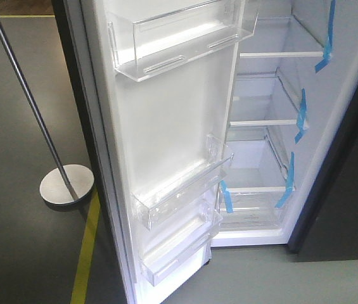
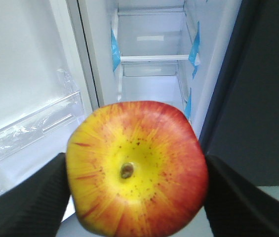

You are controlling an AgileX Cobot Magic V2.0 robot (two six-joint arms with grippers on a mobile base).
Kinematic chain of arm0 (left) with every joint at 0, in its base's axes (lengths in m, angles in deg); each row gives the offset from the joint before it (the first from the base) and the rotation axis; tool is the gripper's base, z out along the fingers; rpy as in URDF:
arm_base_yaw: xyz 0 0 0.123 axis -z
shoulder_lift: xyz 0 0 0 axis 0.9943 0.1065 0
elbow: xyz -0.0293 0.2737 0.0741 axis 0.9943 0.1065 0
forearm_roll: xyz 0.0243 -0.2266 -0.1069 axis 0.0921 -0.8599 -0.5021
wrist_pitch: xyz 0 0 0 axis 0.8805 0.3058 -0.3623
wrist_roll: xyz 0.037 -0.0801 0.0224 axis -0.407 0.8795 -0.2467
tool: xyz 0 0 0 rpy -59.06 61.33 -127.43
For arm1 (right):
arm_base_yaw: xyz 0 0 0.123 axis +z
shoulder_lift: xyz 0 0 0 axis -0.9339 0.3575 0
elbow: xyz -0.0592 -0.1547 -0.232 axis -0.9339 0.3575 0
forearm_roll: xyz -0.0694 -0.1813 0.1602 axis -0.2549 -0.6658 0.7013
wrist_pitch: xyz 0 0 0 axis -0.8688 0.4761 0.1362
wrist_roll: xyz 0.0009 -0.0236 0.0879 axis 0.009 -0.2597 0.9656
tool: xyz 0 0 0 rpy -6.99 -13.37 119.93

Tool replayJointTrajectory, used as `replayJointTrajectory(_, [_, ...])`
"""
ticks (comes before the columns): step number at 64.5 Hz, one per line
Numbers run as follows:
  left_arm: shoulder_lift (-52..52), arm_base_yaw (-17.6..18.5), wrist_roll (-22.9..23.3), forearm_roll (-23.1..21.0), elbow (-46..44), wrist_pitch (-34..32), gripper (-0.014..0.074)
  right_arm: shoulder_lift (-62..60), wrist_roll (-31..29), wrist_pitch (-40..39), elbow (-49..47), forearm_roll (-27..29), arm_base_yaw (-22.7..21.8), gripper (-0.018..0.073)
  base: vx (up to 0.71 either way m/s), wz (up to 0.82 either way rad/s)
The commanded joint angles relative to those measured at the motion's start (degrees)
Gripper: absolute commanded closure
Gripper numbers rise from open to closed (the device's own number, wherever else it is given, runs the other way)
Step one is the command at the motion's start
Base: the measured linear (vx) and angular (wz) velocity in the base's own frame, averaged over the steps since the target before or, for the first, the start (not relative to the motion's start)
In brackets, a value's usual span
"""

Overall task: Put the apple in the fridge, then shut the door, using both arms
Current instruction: 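Drive closer to the door bins, holding the apple in the right gripper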

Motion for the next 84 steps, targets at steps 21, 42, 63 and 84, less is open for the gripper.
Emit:
replayJointTrajectory(21, [-0.82, 0.31, 0.22, -0.54, 1.03, -4.04, 0.0602, -0.17, -0.04, -3.97, -1.70, 1.36, -0.28, 0.0334, 0.05, -0.01])
replayJointTrajectory(42, [-0.82, 0.31, 0.22, -0.54, 1.03, -4.04, 0.0602, -0.17, -0.04, -3.97, -1.70, 1.36, -0.28, 0.0334, 0.05, 0.02])
replayJointTrajectory(63, [-0.82, 0.31, 0.22, -0.54, 1.03, -4.04, 0.0602, -0.17, -0.04, -3.97, -1.70, 1.36, -0.28, 0.0334, 0.06, 0.01])
replayJointTrajectory(84, [-0.82, 0.31, 0.22, -0.54, 1.03, -4.04, 0.0602, -0.17, -0.04, -3.97, -1.70, 1.36, -0.28, 0.0334, 0.05, 0.00])
